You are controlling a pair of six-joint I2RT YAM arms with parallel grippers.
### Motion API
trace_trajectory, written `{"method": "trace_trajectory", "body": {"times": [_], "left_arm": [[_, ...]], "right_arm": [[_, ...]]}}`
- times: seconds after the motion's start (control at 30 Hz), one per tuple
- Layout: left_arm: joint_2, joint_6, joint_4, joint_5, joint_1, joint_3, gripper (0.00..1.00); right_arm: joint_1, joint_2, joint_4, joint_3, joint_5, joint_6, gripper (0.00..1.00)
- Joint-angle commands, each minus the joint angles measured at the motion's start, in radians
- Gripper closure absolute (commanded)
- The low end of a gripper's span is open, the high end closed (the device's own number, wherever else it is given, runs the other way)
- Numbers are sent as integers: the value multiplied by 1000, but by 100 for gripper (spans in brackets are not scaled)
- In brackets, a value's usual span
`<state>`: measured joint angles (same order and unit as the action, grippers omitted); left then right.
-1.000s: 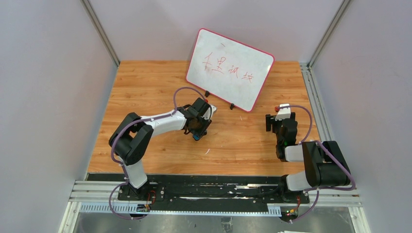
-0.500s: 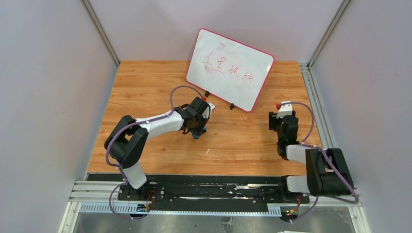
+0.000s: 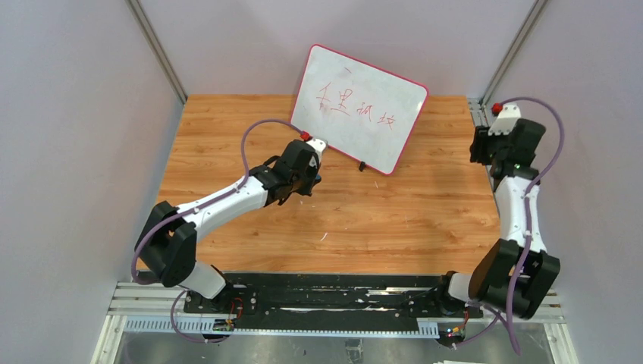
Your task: Erase the whiteboard
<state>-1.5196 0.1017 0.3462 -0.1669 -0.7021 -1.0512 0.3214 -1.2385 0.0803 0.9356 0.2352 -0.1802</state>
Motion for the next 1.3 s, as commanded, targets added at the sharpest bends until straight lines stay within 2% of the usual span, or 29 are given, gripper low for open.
{"method": "trace_trajectory", "body": {"times": [0.0,0.1,0.23,0.33,0.4,0.57,0.9,1.1,1.27], "left_arm": [[76,33,-137,-25,28,4,100],[84,43,-167,4,58,-25,100],[85,53,-185,28,80,-63,100],[88,73,-214,56,103,-70,100],[86,87,-235,88,129,-77,100],[67,129,-258,178,200,-115,100],[33,137,-250,220,230,-174,100],[23,133,-249,241,250,-209,100],[-16,131,-222,254,259,-288,100]], "right_arm": [[90,-142,348,297,412,-76,50],[103,-286,522,520,561,-128,55],[105,-486,777,832,728,-210,57],[104,-642,937,1071,804,-267,55],[102,-703,1009,1162,844,-301,51],[54,-772,1020,1262,837,-302,49],[-58,-884,972,1445,873,-189,45],[-77,-928,833,1454,887,-59,45],[-97,-979,794,1496,878,-19,45]]}}
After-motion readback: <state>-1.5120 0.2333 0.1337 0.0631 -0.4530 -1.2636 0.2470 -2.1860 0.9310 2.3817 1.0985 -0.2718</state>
